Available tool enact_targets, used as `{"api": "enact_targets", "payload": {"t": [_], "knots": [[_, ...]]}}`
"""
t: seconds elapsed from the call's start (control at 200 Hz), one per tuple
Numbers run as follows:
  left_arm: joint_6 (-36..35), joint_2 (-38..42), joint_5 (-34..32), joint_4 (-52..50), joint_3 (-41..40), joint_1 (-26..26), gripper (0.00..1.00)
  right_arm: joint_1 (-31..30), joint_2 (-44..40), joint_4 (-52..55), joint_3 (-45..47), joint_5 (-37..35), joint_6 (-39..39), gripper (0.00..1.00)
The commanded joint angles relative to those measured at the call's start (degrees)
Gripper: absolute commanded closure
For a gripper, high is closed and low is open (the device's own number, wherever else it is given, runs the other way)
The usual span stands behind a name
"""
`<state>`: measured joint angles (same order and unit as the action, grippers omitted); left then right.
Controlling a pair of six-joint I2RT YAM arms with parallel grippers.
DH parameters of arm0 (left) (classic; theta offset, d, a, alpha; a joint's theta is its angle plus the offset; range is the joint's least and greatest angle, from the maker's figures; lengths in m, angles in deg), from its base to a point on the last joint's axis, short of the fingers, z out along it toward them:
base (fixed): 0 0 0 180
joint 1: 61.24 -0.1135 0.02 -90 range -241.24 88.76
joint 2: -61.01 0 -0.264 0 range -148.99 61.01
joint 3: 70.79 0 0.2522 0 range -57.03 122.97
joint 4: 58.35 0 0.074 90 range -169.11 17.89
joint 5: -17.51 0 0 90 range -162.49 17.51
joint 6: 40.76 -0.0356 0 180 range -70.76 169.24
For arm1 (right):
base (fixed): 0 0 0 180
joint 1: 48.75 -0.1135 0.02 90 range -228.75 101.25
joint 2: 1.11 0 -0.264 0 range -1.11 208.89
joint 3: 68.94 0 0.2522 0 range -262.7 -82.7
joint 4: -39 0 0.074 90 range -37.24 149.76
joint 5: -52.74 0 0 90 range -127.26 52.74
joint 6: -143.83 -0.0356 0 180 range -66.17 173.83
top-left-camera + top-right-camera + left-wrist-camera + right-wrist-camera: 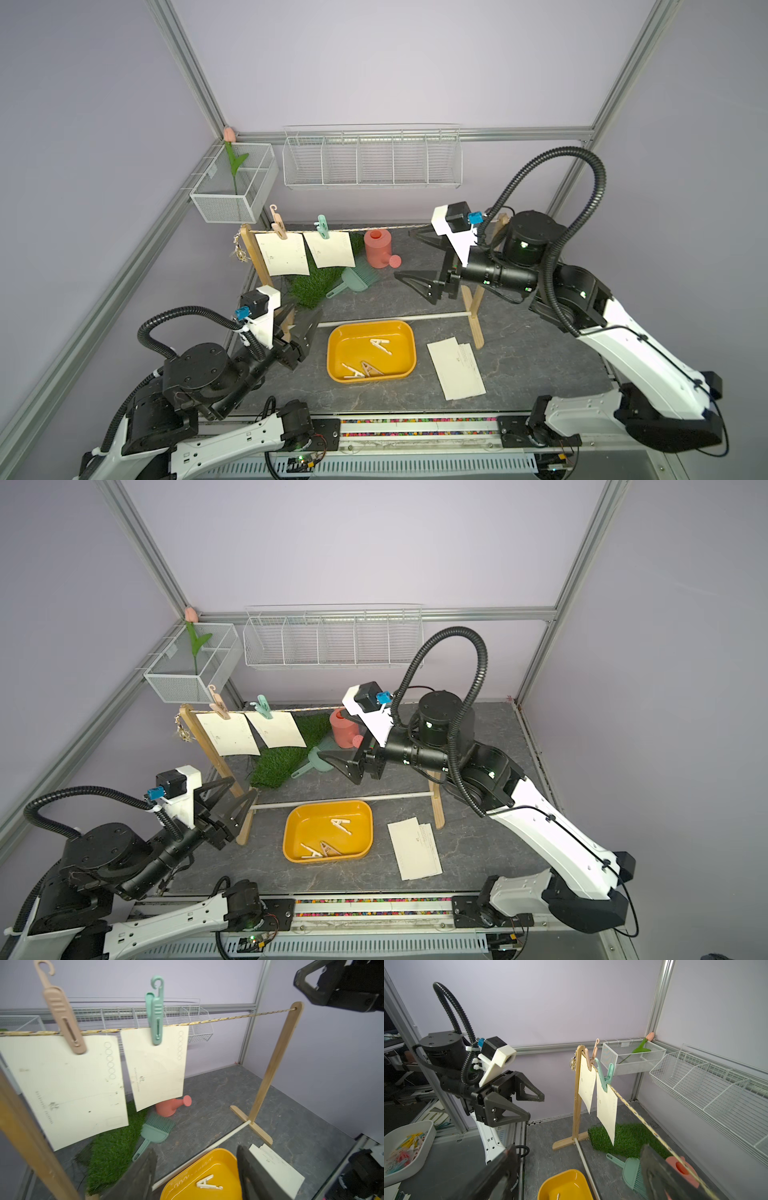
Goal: Remove the postcards from the strings
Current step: Pinch the postcard on the clothesline.
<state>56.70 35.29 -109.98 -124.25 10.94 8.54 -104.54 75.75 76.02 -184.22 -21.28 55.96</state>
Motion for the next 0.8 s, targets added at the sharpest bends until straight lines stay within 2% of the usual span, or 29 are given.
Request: {"api": "enact_targets", "payload": {"t": [0.0, 0.135, 0.255, 0.355, 0.405, 0.47, 0.575, 0.71, 0.795], "knots": [[1.6, -0.5, -10.4, -8.8, 0.9, 0.1, 0.34, -1.4, 5.2, -0.5, -5.9, 2.2, 0.2, 0.07], [3.1, -4.4, -13.6, -10.2, 1.4, 0.1, 0.32, -2.2, 12.6, -0.8, -12.6, 2.0, 1.2, 0.08], [0.2, -6.5, -14.7, -5.9, 0.9, 0.1, 0.25, -2.2, 17.3, -2.5, -15.6, 1.9, 2.1, 0.08], [-2.6, -6.6, -12.1, 1.0, -0.6, -0.5, 0.23, -2.3, 19.8, -2.8, -17.1, 2.4, 2.2, 0.08], [-3.0, -7.9, -8.5, 3.1, -1.1, -2.5, 0.22, -2.2, 20.4, -3.2, -17.1, 2.3, 2.2, 0.08], [-3.1, -10.9, -0.7, 3.6, -1.0, -7.7, 0.23, -2.3, 20.6, -3.7, -16.7, 1.6, 2.3, 0.08], [-2.7, -13.5, 17.1, 5.7, -1.7, -22.4, 0.25, -2.2, 18.9, -5.4, -14.4, 0.1, 2.5, 0.08], [-1.5, -12.8, 36.1, 9.8, -3.8, -42.3, 0.25, -2.1, 15.7, -6.7, -10.6, -1.1, 3.3, 0.07], [-1.5, -12.8, 42.1, 13.3, -5.0, -46.8, 0.23, -1.9, 14.7, -6.7, -10.1, -1.1, 3.9, 0.06]]}}
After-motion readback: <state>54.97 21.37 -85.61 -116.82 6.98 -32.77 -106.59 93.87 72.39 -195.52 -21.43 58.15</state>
